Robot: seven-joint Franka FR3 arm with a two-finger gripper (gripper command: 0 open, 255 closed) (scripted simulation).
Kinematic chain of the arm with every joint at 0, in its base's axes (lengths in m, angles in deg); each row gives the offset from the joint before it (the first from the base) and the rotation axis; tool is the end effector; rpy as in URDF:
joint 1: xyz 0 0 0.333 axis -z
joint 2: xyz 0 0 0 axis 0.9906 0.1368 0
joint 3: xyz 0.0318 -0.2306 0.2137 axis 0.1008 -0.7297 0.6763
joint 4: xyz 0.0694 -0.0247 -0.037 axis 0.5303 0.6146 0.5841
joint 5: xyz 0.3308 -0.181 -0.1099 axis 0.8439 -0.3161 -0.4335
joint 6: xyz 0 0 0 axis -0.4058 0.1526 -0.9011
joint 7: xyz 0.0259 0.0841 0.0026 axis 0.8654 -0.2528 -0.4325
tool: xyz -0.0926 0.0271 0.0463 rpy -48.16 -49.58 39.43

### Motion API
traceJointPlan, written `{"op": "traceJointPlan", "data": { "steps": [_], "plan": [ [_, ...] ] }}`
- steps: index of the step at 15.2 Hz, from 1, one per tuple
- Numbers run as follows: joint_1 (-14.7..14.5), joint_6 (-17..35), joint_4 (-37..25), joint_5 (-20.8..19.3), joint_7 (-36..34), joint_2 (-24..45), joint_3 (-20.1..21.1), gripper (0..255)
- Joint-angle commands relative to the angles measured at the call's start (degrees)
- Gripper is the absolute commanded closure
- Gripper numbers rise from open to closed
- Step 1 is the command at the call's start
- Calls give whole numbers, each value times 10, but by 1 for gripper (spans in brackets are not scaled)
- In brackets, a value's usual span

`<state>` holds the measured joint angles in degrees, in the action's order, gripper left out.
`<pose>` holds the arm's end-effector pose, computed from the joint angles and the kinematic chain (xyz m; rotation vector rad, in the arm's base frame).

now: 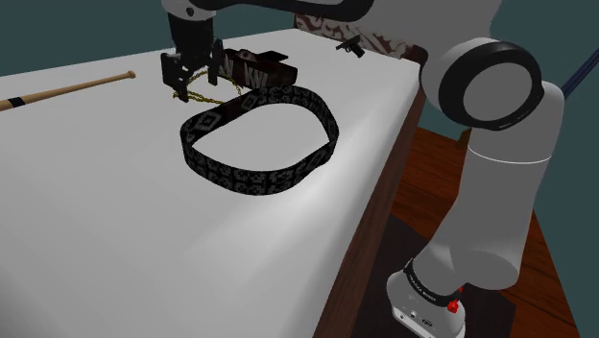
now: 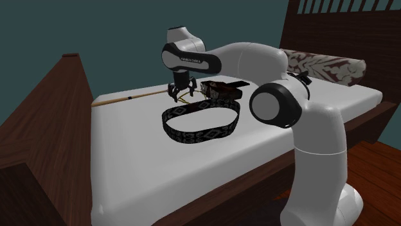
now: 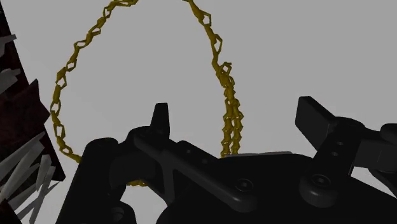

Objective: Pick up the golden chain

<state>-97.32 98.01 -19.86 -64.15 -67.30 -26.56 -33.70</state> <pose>0.5889 0.3133 0.5937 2.9892 0.5614 0.2139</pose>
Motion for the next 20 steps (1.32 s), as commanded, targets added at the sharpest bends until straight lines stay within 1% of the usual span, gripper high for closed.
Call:
{"op": "traceJointPlan", "data": {
  "steps": [1,3,4,13,20],
  "plan": [
    [4,22,29,2,-3,-7,0,0],
    [4,22,29,2,-3,-7,0,0],
    [4,22,29,2,-3,-7,0,255],
    [4,22,29,2,-3,-7,0,255],
    [-9,-45,-63,-6,5,17,0,255]
  ]
}}
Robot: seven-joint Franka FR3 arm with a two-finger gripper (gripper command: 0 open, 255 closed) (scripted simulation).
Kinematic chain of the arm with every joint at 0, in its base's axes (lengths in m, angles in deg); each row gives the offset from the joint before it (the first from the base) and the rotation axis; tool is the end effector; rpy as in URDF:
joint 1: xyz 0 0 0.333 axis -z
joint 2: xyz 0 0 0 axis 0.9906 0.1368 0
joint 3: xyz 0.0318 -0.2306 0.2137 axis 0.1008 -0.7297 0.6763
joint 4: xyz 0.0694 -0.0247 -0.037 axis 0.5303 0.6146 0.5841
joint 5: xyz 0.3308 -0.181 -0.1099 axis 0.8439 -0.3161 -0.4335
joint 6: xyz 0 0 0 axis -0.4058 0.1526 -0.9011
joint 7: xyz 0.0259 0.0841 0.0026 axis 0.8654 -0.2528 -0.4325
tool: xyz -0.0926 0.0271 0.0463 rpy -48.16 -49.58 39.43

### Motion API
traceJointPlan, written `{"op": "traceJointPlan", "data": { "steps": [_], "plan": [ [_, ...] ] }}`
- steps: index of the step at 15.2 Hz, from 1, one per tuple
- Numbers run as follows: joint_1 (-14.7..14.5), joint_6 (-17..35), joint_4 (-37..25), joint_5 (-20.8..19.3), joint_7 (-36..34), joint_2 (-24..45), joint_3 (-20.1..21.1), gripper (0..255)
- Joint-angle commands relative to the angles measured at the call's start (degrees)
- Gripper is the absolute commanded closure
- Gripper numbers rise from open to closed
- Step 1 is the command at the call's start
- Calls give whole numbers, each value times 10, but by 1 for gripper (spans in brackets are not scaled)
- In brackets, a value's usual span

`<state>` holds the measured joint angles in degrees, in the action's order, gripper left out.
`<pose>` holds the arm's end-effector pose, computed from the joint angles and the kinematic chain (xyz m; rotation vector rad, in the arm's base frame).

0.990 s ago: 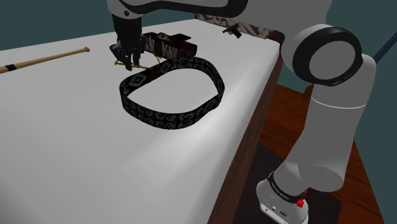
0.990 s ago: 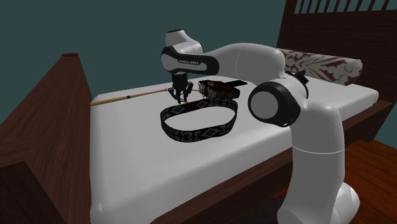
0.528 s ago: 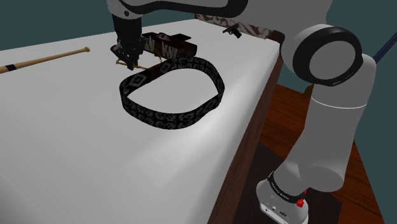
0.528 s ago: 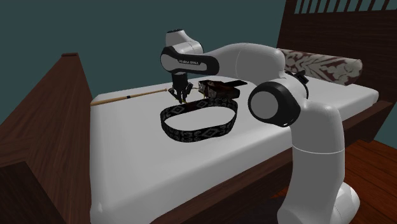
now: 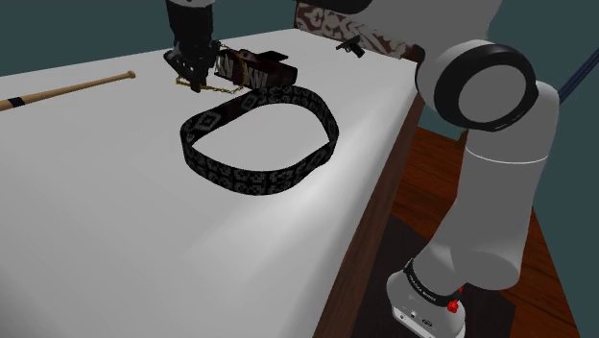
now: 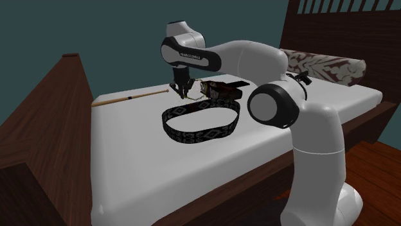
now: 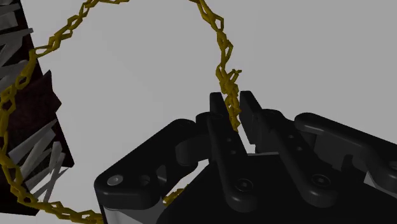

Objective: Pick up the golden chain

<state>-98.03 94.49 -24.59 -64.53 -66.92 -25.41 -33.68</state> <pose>0.5878 0.3135 0.6139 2.9892 0.5624 0.2156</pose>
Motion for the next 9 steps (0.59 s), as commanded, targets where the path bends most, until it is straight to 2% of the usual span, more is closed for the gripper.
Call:
{"op": "traceJointPlan", "data": {
  "steps": [1,8,9],
  "plan": [
    [-5,-21,-31,-3,2,11,0,255],
    [-34,-112,-178,-22,14,67,-5,255],
    [-35,-114,-183,-23,14,68,-5,255]
  ]
}}
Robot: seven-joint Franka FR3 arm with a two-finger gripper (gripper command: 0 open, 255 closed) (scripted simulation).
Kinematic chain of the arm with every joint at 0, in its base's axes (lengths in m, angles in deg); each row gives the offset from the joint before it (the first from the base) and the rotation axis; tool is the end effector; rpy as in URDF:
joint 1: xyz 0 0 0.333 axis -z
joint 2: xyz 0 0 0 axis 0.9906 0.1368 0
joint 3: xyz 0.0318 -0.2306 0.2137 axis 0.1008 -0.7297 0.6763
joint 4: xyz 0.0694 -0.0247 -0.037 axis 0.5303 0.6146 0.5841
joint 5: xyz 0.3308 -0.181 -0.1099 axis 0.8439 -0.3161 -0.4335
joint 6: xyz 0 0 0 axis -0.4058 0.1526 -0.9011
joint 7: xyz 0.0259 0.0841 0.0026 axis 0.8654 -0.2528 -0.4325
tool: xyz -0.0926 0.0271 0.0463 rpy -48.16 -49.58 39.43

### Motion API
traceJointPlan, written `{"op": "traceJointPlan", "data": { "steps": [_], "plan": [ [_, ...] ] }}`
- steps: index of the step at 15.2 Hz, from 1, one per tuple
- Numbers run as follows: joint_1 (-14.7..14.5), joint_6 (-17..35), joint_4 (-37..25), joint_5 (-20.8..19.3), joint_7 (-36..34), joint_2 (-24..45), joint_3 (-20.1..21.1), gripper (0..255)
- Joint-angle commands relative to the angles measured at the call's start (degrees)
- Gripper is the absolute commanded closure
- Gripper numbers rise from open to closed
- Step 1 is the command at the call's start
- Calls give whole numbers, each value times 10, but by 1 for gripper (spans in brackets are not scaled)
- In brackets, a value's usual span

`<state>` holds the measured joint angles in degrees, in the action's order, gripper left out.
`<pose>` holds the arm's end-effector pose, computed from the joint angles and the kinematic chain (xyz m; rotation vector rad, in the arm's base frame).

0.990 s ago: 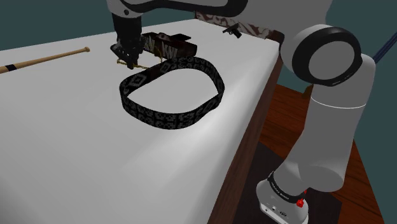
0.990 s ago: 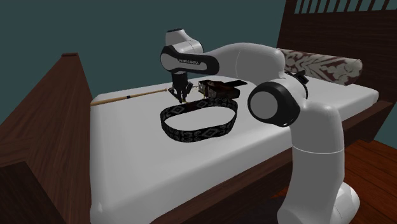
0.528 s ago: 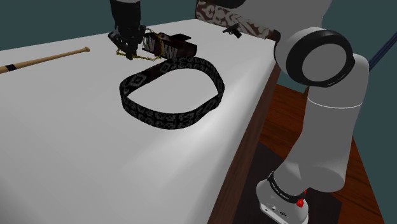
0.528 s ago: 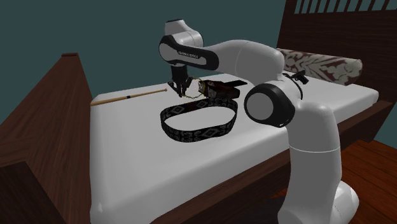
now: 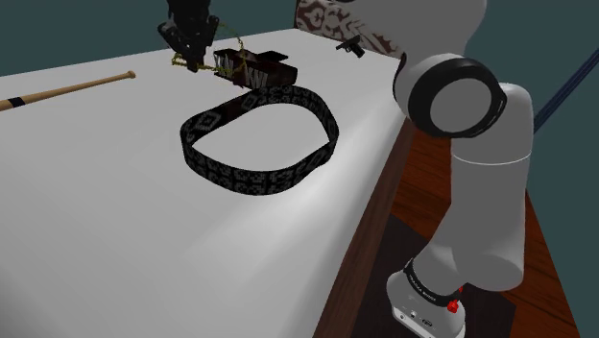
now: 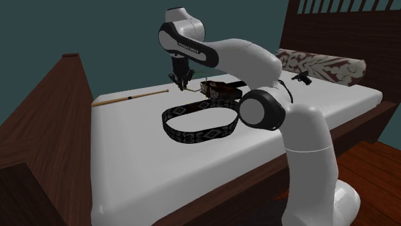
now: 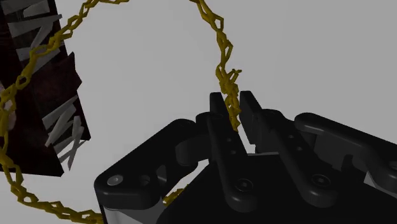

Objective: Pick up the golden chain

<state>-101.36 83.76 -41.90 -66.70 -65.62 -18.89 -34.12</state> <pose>0.5889 0.3144 0.6587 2.9892 0.5624 0.2156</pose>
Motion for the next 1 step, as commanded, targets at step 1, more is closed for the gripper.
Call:
{"op": "traceJointPlan", "data": {
  "steps": [1],
  "plan": [
    [-2,-7,-10,-1,1,3,-1,255]
  ]
}}
